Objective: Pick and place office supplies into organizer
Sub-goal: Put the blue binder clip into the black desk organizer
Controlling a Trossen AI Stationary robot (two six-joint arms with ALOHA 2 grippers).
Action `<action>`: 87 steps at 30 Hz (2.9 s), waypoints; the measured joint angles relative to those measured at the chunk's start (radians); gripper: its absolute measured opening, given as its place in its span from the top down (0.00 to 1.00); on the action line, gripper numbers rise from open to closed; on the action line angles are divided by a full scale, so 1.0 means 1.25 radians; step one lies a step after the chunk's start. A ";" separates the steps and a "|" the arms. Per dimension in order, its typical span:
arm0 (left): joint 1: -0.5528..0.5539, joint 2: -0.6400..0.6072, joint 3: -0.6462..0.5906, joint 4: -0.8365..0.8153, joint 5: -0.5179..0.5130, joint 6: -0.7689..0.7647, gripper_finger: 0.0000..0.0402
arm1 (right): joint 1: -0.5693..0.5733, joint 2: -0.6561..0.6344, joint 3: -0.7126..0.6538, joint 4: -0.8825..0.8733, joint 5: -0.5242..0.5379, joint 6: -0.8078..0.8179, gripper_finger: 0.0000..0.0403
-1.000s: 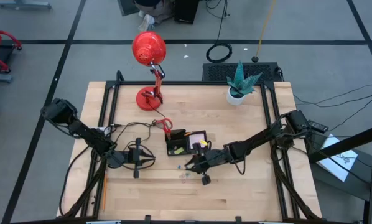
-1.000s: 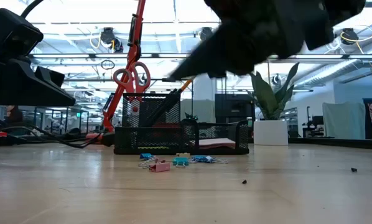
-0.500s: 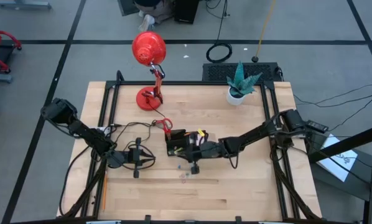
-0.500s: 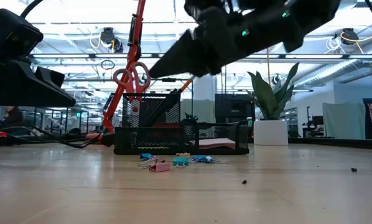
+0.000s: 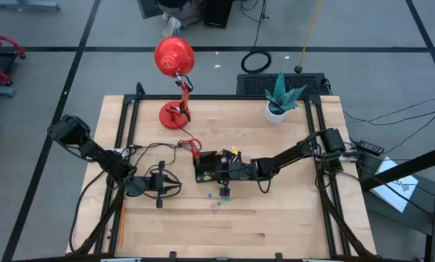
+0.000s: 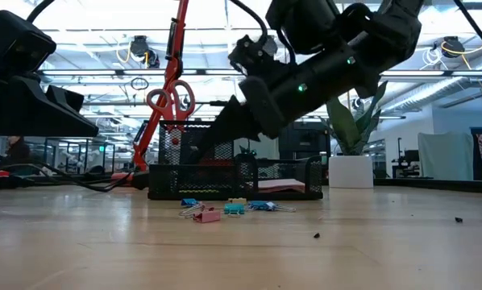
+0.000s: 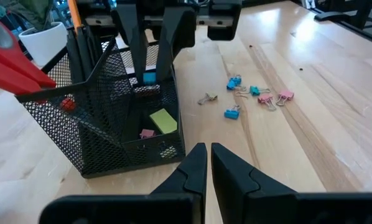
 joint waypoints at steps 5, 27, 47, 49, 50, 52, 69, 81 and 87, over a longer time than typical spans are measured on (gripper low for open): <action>0.000 0.000 0.000 0.000 0.000 -0.002 0.92 | 0.001 0.000 0.000 -0.005 0.021 -0.003 0.83; 0.000 0.000 0.000 0.000 0.000 -0.006 0.92 | 0.001 -0.001 0.000 -0.025 0.022 0.042 0.61; 0.000 0.000 0.000 0.000 0.001 -0.022 0.92 | 0.111 -0.187 0.001 -0.038 0.022 -0.085 0.82; 0.000 0.000 0.000 0.000 0.001 -0.023 0.92 | 0.132 -0.206 0.001 -0.081 0.022 -0.078 0.90; 0.000 0.000 0.000 0.000 0.001 -0.024 0.92 | 0.143 -0.210 0.001 -0.106 0.022 -0.072 0.94; 0.000 0.000 0.000 0.000 0.001 -0.026 0.92 | 0.165 -0.209 0.000 -0.152 0.022 -0.050 0.98; 0.000 0.000 0.000 -0.002 0.001 -0.033 0.92 | 0.215 -0.069 -0.028 -0.155 0.084 0.230 0.88; 0.000 0.000 0.000 -0.025 0.004 -0.033 0.92 | 0.268 -0.060 -0.028 -0.227 0.197 0.397 0.58; 0.000 0.000 0.000 -0.025 0.004 -0.037 0.92 | 0.272 -0.037 -0.028 -0.228 0.209 0.404 0.59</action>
